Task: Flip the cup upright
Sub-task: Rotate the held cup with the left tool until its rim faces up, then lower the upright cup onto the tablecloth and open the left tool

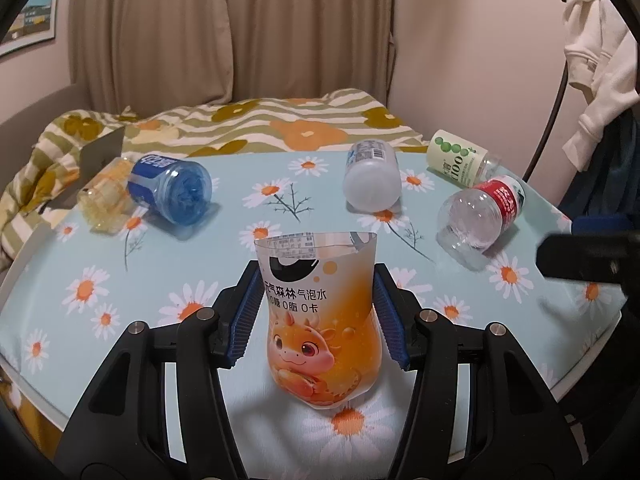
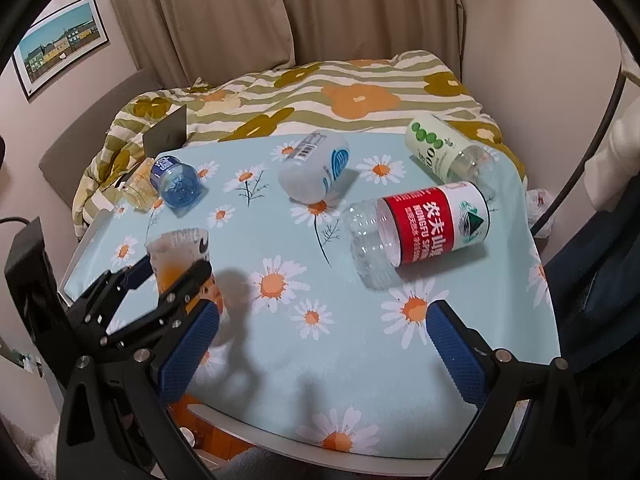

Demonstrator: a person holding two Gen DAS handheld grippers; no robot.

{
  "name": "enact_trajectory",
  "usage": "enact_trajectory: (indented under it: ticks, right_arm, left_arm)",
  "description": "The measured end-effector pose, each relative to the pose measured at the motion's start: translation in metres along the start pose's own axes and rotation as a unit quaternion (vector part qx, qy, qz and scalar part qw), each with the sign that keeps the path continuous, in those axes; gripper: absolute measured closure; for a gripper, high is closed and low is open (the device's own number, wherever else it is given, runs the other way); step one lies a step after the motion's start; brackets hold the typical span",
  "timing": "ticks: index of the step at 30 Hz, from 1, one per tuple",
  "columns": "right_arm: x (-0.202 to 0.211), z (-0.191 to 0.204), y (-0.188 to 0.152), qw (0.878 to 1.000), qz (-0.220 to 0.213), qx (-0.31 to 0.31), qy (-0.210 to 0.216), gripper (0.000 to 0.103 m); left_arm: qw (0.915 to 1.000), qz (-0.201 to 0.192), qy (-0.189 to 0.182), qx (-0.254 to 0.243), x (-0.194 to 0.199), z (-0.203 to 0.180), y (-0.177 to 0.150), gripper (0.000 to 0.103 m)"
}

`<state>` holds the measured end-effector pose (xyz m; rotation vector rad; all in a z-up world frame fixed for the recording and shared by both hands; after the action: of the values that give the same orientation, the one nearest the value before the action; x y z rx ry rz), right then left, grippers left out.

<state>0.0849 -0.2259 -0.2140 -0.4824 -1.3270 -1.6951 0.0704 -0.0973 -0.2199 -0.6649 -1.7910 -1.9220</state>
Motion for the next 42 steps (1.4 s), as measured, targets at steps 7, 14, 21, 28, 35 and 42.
enact_trajectory:
  ticks: [7,14,21,28,35,42]
  right_arm:
    - [-0.003,0.006,0.002,1.000,-0.005,0.006,-0.002,0.000]
    - [-0.006,0.014,0.003,1.000,-0.005,0.014,-0.004,0.000]
    - [-0.006,0.018,0.004,1.000,-0.007,0.017,-0.004,0.000]
    - [-0.006,0.017,0.002,1.000,-0.007,0.014,-0.007,0.000]
    - [-0.005,0.018,0.000,1.000,-0.009,0.014,-0.006,0.000]
    - [-0.004,0.019,-0.001,1.000,-0.010,0.013,-0.007,0.000]
  left_arm:
    - [0.9995,-0.029,0.003,-0.014,0.019,0.000,-0.018,0.044]
    - [0.9999,-0.007,-0.002,-0.014,0.022,0.000,-0.031,0.044]
    - [0.9999,-0.009,-0.002,-0.009,0.021,0.005,-0.032,0.044]
    - [0.9999,-0.013,-0.003,-0.009,0.028,0.005,-0.039,0.044]
    - [0.9999,-0.014,-0.005,-0.007,0.029,0.007,-0.039,0.044]
    - [0.9994,-0.034,-0.002,-0.003,0.028,0.008,-0.038,0.044]
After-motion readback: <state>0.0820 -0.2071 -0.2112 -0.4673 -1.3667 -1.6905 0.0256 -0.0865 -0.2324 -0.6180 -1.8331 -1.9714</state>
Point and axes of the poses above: each gripper's, at about its wrist camera, not at the fingertips, and x roughly against the way its jaws point, z to its left, y to its top, the point moved 3 cm from there along -x, roughly the way its jaws point, and after that the axes turned 9 degrees about y, right-handed, at the moved point
